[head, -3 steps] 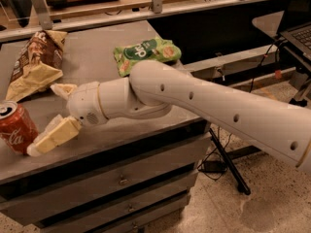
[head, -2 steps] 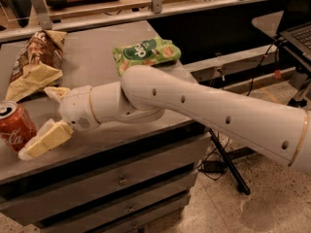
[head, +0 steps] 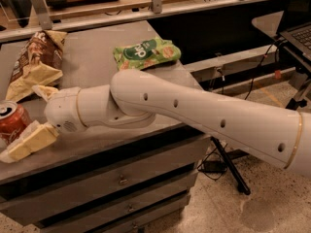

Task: Knock coke can over

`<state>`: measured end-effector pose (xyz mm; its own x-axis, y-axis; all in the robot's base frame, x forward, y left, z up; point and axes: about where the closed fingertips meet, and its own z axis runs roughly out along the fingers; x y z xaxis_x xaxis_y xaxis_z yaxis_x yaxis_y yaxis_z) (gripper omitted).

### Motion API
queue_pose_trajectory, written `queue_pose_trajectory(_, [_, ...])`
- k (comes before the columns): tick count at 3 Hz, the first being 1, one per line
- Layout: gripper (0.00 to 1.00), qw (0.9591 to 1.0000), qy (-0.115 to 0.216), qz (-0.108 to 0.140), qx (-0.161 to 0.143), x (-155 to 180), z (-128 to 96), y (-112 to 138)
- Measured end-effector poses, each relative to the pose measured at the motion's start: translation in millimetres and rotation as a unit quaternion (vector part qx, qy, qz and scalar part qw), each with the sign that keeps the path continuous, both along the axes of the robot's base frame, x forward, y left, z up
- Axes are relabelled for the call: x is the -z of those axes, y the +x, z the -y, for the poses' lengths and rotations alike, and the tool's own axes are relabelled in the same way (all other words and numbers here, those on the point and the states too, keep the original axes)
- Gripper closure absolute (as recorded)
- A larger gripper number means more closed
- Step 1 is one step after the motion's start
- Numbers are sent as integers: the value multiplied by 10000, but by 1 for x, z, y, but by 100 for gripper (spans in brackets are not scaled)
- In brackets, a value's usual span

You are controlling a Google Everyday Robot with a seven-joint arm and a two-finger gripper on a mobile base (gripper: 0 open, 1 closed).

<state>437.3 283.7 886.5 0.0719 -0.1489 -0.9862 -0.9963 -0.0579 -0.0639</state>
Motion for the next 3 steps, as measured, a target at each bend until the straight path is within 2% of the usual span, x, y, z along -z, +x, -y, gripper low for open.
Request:
queue_pose_trajectory(1, [17,9998,122,-90,-118,-1,-15,-10])
queue_pose_trajectory(2, [41,9994,185,-160,-234,0,-25,-18])
queue_pose_trajectory(3, [64,9991,111,-141,-375,-1,-26,-18])
